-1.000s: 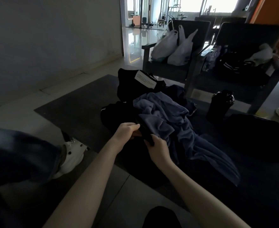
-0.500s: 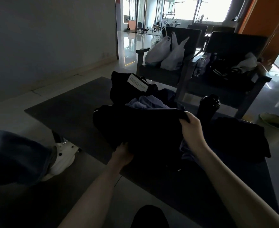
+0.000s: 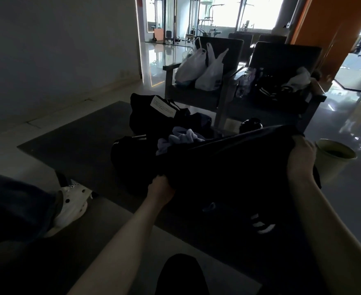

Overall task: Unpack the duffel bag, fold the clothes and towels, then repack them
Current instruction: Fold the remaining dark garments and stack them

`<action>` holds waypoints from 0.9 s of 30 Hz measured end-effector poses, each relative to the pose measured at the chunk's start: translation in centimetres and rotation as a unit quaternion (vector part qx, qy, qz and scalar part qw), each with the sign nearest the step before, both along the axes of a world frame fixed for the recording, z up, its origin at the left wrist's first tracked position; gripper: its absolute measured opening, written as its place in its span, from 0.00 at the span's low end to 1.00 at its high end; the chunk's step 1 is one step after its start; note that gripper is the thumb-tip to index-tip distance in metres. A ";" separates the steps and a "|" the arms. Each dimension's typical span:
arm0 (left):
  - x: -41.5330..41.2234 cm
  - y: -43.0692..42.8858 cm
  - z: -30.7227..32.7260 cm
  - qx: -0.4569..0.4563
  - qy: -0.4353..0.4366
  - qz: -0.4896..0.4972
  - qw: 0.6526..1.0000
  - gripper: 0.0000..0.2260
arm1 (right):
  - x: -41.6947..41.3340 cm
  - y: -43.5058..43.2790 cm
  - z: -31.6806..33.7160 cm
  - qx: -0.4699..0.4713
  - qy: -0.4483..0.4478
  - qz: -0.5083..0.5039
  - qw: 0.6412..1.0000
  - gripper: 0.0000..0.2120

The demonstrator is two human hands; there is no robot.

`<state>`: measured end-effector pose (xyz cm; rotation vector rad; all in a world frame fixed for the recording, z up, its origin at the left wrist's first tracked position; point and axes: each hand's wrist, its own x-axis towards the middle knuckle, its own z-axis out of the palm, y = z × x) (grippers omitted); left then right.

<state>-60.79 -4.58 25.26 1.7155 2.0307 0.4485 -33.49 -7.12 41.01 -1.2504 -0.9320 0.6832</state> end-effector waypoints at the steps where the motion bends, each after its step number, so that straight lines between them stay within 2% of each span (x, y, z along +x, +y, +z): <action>1: 0.7 -0.2 0.3 -0.003 0.009 -0.008 1.000 0.18 | 0.7 0.3 -1.2 -0.042 -0.018 -0.014 0.999 0.16; 4: 3.0 -0.5 1.0 -0.029 0.025 -0.019 0.999 0.20 | 2.4 1.5 -6.2 -0.140 -0.031 0.004 0.990 0.06; 7: 5.0 -0.7 1.0 -0.004 0.033 -0.044 0.998 0.24 | 3.0 1.2 -10.7 -0.236 -0.129 0.046 0.962 0.18; 10: 6.3 -0.8 0.7 0.035 0.062 -0.072 0.995 0.23 | 1.9 -0.9 -13.2 -0.199 -0.307 0.065 0.928 0.23; 12: 7.0 -0.8 0.6 0.046 0.068 -0.096 0.992 0.24 | 1.0 -2.2 -14.8 -0.167 -0.452 0.124 0.867 0.25; 13: 7.2 -0.8 0.5 0.047 0.061 -0.112 0.991 0.25 | 0.4 -2.7 -15.5 -0.186 -0.513 0.183 0.818 0.28; 15: 7.4 -0.8 0.2 0.040 0.042 -0.151 0.987 0.24 | -0.6 -3.4 -17.2 -0.269 -0.610 0.272 0.694 0.39; 16: 7.4 -0.8 0.1 0.030 0.047 -0.179 0.982 0.24 | -0.9 -3.7 -18.1 -0.291 -0.638 0.284 0.654 0.41; 17: 7.3 -0.9 -0.1 0.017 0.071 -0.213 0.974 0.26 | -1.1 -3.9 -18.7 -0.294 -0.651 0.275 0.643 0.40; 19: 6.9 -1.0 -0.6 -0.012 0.154 -0.273 0.950 0.31 | -0.8 -3.8 -19.3 -0.262 -0.652 0.234 0.672 0.29; 22: 6.6 -1.3 -1.7 -0.020 0.249 -0.279 0.927 0.34 | 0.5 -3.4 -19.4 -0.215 -0.627 0.205 0.720 0.16; 25: 7.5 -1.7 -2.3 0.038 0.253 -0.228 0.940 0.22 | 2.1 -3.3 -18.3 -0.217 -0.444 0.189 0.848 0.09; 27: 8.3 -1.7 -2.0 0.076 0.209 -0.190 0.956 0.13 | 3.5 -3.3 -17.1 -0.231 -0.317 0.133 0.910 0.09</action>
